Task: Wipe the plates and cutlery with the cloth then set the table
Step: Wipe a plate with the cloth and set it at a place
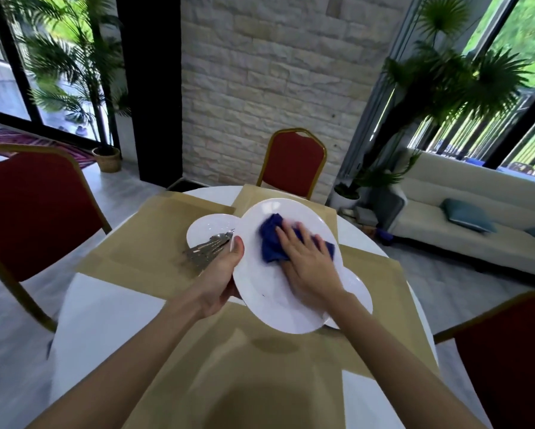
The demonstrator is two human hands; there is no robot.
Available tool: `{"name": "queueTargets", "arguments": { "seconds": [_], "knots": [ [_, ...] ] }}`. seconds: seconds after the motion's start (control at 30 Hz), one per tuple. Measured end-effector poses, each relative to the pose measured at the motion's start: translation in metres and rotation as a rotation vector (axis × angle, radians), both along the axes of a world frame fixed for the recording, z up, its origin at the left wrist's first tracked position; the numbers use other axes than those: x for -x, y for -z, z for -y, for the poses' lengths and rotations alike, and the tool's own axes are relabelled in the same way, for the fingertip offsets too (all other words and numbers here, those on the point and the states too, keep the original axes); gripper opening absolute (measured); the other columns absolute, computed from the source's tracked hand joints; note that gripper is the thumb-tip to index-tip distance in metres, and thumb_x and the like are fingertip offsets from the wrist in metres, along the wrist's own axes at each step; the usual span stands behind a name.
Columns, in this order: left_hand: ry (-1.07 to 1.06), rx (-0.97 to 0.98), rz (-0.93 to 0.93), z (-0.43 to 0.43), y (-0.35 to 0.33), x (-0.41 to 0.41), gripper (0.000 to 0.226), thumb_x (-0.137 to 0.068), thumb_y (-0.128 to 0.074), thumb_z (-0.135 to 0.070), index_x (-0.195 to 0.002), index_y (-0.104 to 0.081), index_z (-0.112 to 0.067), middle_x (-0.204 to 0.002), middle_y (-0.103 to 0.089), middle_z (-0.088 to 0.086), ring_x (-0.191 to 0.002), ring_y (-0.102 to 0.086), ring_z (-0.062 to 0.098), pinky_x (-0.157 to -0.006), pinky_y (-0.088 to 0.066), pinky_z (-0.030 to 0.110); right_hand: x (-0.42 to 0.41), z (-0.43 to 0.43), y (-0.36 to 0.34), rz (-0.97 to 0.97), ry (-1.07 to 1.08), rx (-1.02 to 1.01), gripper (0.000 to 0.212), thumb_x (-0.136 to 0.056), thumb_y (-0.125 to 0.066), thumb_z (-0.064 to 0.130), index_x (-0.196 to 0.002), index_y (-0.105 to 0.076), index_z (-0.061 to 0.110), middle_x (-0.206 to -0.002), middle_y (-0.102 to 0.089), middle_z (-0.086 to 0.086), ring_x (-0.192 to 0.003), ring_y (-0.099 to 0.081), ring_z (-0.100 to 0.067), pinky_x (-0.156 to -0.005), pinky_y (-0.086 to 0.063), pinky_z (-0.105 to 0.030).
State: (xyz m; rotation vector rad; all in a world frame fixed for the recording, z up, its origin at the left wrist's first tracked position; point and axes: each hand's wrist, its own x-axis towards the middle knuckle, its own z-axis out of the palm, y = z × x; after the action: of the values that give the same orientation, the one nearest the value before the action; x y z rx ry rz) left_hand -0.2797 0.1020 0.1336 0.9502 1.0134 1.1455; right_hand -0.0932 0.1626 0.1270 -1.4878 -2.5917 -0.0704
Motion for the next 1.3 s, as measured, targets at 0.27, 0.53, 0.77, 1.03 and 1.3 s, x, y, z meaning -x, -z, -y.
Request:
{"name": "queueTargets", "arguments": {
  "seconds": [0.27,0.53,0.77,1.03,1.3],
  "knots": [
    [-0.095,-0.081,-0.072,-0.013,-0.016,0.025,0.050,-0.089,-0.026,-0.064,-0.122,-0.054,-0.040,-0.117,-0.068,-0.006,-0.106,-0.065,0.018,-0.084,-0.055,0.048,-0.041,0.030,0.031,-0.044,-0.243,-0.116,0.049,-0.093,-0.039,0.028,-0.142,-0.042,0.029,-0.147,-0.043,0.015,-0.128,-0.040,-0.011,-0.102,-0.035,-0.029],
    [0.125,0.010,-0.077,0.007,-0.019,-0.010,0.046,-0.088,-0.021,-0.064,-0.114,-0.056,-0.047,-0.110,-0.071,-0.012,-0.104,-0.066,0.014,-0.092,-0.049,0.046,-0.012,0.001,-0.010,-0.010,-0.063,-0.414,0.059,-0.093,-0.039,0.036,-0.149,-0.028,0.022,-0.157,-0.025,0.005,-0.134,-0.029,-0.024,-0.099,-0.025,-0.038],
    [0.027,-0.121,-0.096,0.009,-0.025,-0.005,0.053,-0.085,-0.028,-0.061,-0.128,-0.049,-0.040,-0.113,-0.069,-0.007,-0.101,-0.067,0.020,-0.079,-0.052,0.052,-0.018,-0.013,-0.002,-0.199,0.423,-0.370,0.077,-0.086,-0.065,0.023,-0.151,-0.024,0.014,-0.155,-0.032,-0.004,-0.130,-0.041,-0.029,-0.092,-0.044,-0.044],
    [-0.072,-0.085,-0.076,-0.005,-0.022,-0.007,0.056,-0.091,-0.025,-0.060,-0.131,-0.050,-0.031,-0.119,-0.068,-0.003,-0.102,-0.067,0.017,-0.073,-0.059,0.042,0.017,0.057,0.013,-0.257,-0.032,0.081,0.064,-0.089,0.001,0.051,-0.152,-0.001,0.038,-0.159,-0.003,0.022,-0.146,-0.003,-0.011,-0.109,-0.015,-0.035],
    [-0.009,-0.151,-0.142,0.001,-0.032,-0.015,0.060,-0.079,-0.027,-0.066,-0.126,-0.052,-0.037,-0.111,-0.070,-0.009,-0.093,-0.069,0.011,-0.058,-0.054,0.030,-0.025,0.005,0.004,-0.135,0.337,-0.225,0.057,-0.097,-0.023,0.037,-0.152,-0.021,0.022,-0.159,-0.021,0.006,-0.144,-0.023,-0.023,-0.100,-0.035,-0.046]
  ]
}}
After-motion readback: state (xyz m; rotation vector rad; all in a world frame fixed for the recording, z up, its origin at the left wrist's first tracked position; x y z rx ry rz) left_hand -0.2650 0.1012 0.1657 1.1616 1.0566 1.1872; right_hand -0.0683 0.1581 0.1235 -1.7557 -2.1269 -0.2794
